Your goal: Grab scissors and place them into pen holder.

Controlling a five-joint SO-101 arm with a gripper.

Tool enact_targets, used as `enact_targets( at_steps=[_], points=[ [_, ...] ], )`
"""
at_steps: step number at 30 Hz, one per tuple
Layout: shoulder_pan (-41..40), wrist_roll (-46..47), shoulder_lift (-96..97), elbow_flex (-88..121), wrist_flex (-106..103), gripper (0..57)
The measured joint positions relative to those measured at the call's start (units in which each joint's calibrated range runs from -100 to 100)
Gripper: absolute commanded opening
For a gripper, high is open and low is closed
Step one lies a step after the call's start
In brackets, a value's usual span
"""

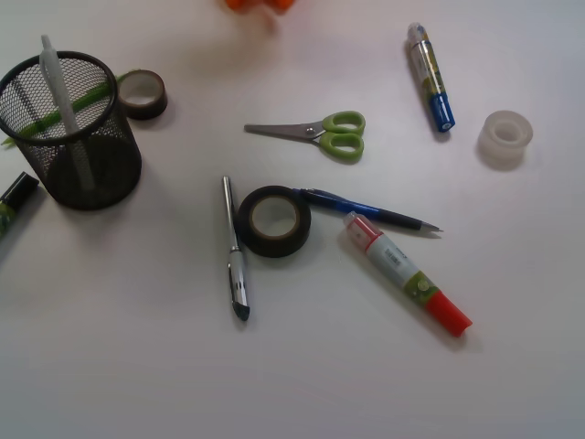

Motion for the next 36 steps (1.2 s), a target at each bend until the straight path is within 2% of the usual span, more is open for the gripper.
enact_targets(
  at_steps=[2, 7, 13, 28, 30, 33, 36],
  points=[
    [-3.55, -2.10, 6.62, 0.00, -3.37, 31.2],
    [-4.81, -5.76, 17.16, 0.00, -5.36, 16.4],
    [-5.03, -6.20, 22.47, 0.00, -5.36, 19.6],
    [-6.36, -4.10, 31.36, 6.47, -16.50, 19.1],
    [-6.51, -3.86, 31.53, 6.47, -16.85, 16.4],
    [-6.22, -3.86, 31.53, 6.47, -17.02, 8.7],
    [-4.59, -4.05, 31.53, 6.47, -17.02, 9.1]
  ],
)
